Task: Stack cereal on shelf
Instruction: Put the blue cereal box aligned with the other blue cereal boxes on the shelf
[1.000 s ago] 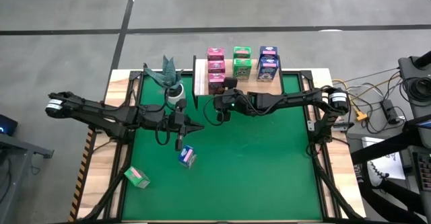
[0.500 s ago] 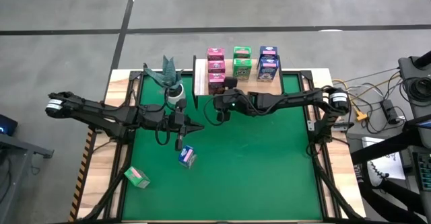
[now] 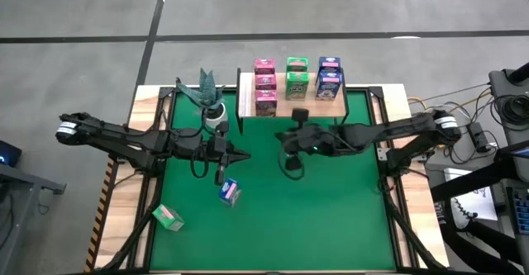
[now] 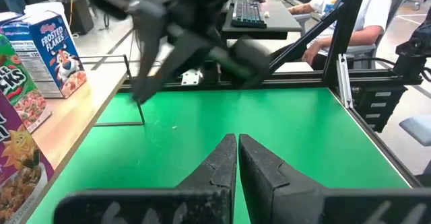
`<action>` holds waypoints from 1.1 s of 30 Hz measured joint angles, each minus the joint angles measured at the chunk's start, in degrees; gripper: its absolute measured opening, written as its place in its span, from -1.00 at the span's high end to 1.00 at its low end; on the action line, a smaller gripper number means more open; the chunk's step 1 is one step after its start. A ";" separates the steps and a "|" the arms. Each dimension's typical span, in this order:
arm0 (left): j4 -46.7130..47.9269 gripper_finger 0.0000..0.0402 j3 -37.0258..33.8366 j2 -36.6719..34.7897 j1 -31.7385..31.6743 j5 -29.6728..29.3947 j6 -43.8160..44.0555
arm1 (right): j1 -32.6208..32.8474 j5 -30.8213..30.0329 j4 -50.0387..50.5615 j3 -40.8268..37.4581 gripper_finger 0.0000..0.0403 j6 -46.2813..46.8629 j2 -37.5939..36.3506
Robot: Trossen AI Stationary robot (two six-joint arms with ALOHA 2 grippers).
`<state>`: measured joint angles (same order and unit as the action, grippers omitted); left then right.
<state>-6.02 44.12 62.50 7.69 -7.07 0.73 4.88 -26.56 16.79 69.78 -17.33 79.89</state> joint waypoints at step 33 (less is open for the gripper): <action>2.11 1.00 0.00 0.00 11.00 -4.92 19.00 | 10.50 10.54 -15.17 -21.10 0.96 7.13 -10.78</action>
<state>-3.91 44.12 62.50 18.69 -11.99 19.73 15.38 -16.02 1.62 48.68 -10.20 69.11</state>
